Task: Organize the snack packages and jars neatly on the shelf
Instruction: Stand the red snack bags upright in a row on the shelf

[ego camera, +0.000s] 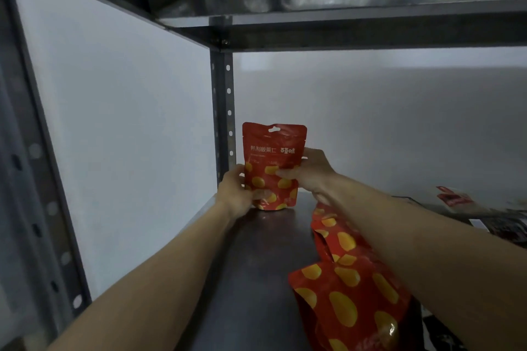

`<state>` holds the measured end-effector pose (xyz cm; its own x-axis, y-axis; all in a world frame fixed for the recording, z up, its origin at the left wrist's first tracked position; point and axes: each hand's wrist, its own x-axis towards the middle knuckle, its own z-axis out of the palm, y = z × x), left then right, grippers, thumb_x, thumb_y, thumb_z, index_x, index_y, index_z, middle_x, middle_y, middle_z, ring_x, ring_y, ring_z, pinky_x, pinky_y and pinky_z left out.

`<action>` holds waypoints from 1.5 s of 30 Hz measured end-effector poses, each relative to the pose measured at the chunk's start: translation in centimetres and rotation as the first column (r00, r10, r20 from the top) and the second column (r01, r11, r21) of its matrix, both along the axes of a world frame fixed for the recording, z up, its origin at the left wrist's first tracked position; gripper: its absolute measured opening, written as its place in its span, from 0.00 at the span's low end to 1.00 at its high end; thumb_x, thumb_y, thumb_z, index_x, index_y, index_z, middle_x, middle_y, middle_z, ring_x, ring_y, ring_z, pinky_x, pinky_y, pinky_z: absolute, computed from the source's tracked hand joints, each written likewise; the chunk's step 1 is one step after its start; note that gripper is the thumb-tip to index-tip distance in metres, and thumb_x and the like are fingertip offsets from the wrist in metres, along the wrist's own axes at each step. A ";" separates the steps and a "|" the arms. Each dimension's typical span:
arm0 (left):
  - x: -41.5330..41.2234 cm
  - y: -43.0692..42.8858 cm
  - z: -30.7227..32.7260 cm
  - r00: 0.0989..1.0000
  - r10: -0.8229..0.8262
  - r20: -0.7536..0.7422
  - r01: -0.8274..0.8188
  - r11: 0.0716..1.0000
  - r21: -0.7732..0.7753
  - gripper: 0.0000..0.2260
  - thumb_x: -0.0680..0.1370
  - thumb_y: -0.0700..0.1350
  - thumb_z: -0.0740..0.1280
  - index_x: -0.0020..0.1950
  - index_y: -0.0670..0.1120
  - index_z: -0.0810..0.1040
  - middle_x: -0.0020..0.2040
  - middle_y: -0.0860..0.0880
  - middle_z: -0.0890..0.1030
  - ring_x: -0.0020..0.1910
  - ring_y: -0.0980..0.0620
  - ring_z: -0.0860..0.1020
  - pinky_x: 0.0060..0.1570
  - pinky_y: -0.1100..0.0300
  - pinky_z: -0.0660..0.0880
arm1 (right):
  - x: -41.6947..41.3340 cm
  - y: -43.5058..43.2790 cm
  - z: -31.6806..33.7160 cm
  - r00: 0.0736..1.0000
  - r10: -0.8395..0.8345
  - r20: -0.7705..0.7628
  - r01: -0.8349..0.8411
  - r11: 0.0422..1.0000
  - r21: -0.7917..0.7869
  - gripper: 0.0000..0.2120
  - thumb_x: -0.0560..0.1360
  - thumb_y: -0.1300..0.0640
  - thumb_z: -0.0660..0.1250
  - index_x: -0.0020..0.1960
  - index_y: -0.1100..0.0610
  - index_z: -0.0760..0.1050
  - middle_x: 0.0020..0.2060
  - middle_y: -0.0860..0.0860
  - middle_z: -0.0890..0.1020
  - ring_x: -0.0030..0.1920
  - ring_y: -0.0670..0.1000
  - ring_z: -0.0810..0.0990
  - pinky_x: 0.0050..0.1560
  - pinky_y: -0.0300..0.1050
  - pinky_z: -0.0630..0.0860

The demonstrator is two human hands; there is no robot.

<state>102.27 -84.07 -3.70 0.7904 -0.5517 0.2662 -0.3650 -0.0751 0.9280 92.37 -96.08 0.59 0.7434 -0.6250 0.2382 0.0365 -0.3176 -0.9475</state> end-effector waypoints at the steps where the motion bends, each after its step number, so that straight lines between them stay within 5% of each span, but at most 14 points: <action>1: 0.2 -0.1 -0.3 1.000 -0.004 -0.004 0.004 1.000 0.007 0.28 0.69 0.41 0.77 0.67 0.48 0.70 0.60 0.50 0.79 0.57 0.47 0.78 0.59 0.47 0.76 | 0.2 -0.2 -0.3 1.000 -0.009 -0.015 0.009 1.000 -0.009 0.23 0.65 0.64 0.80 0.58 0.58 0.78 0.51 0.53 0.83 0.51 0.54 0.83 0.55 0.53 0.81; 11: 1.1 -0.3 -0.2 0.995 -0.066 -0.069 0.069 0.996 0.050 0.28 0.70 0.43 0.76 0.67 0.50 0.69 0.60 0.50 0.78 0.60 0.46 0.77 0.61 0.45 0.75 | 1.0 -0.6 -0.9 0.995 -0.068 -0.079 0.063 0.996 -0.066 0.29 0.66 0.57 0.79 0.64 0.57 0.74 0.57 0.53 0.81 0.56 0.54 0.81 0.59 0.53 0.78; 18: -0.1 0.6 0.6 0.994 0.101 -0.047 -0.097 0.992 0.076 0.32 0.69 0.47 0.77 0.69 0.47 0.66 0.66 0.47 0.75 0.62 0.43 0.76 0.59 0.48 0.75 | -1.3 -0.1 1.0 0.959 -0.205 -0.193 0.176 0.971 -0.159 0.41 0.66 0.52 0.80 0.71 0.57 0.62 0.62 0.54 0.77 0.61 0.55 0.77 0.57 0.45 0.73; 23: -2.0 2.4 1.5 0.979 0.200 0.040 -0.202 0.977 0.059 0.29 0.70 0.49 0.76 0.67 0.45 0.68 0.63 0.46 0.76 0.59 0.45 0.77 0.56 0.51 0.75 | -5.4 0.6 3.1 0.907 -0.373 -0.195 0.307 0.903 -0.300 0.32 0.70 0.52 0.76 0.68 0.59 0.67 0.64 0.56 0.76 0.62 0.57 0.77 0.57 0.45 0.73; 30: -5.3 2.2 2.2 0.991 -0.132 0.015 0.125 0.961 0.248 0.08 0.74 0.49 0.72 0.47 0.47 0.79 0.55 0.48 0.79 0.54 0.47 0.77 0.55 0.54 0.75 | -10.5 -0.2 3.0 0.803 -0.470 -0.366 0.307 0.853 -0.421 0.27 0.69 0.51 0.77 0.61 0.64 0.75 0.60 0.59 0.79 0.57 0.60 0.79 0.56 0.50 0.78; 34: -7.9 -0.2 2.3 0.960 -0.226 -0.168 0.269 0.911 0.312 0.19 0.76 0.55 0.68 0.60 0.44 0.75 0.52 0.46 0.79 0.48 0.49 0.79 0.42 0.58 0.77 | -12.0 -1.0 2.1 0.740 -0.464 -0.487 0.244 0.860 -0.449 0.29 0.66 0.46 0.78 0.57 0.65 0.77 0.55 0.59 0.82 0.53 0.58 0.81 0.49 0.47 0.79; 39: -9.3 -3.3 2.3 0.941 -0.234 -0.246 0.306 0.898 0.317 0.23 0.75 0.53 0.70 0.64 0.40 0.74 0.57 0.44 0.80 0.53 0.46 0.79 0.45 0.55 0.75 | -12.6 -1.2 1.5 0.710 -0.447 -0.544 0.154 0.852 -0.500 0.29 0.68 0.46 0.76 0.61 0.64 0.76 0.57 0.58 0.81 0.57 0.57 0.79 0.49 0.43 0.74; 45: -9.3 -5.4 1.5 0.957 -0.135 -0.256 0.211 0.930 0.300 0.22 0.72 0.42 0.74 0.62 0.34 0.74 0.57 0.40 0.80 0.54 0.43 0.79 0.56 0.51 0.78 | -12.5 -2.5 0.3 0.737 -0.326 -0.592 0.114 0.923 -0.367 0.27 0.67 0.49 0.77 0.60 0.64 0.76 0.55 0.58 0.81 0.53 0.58 0.81 0.57 0.52 0.79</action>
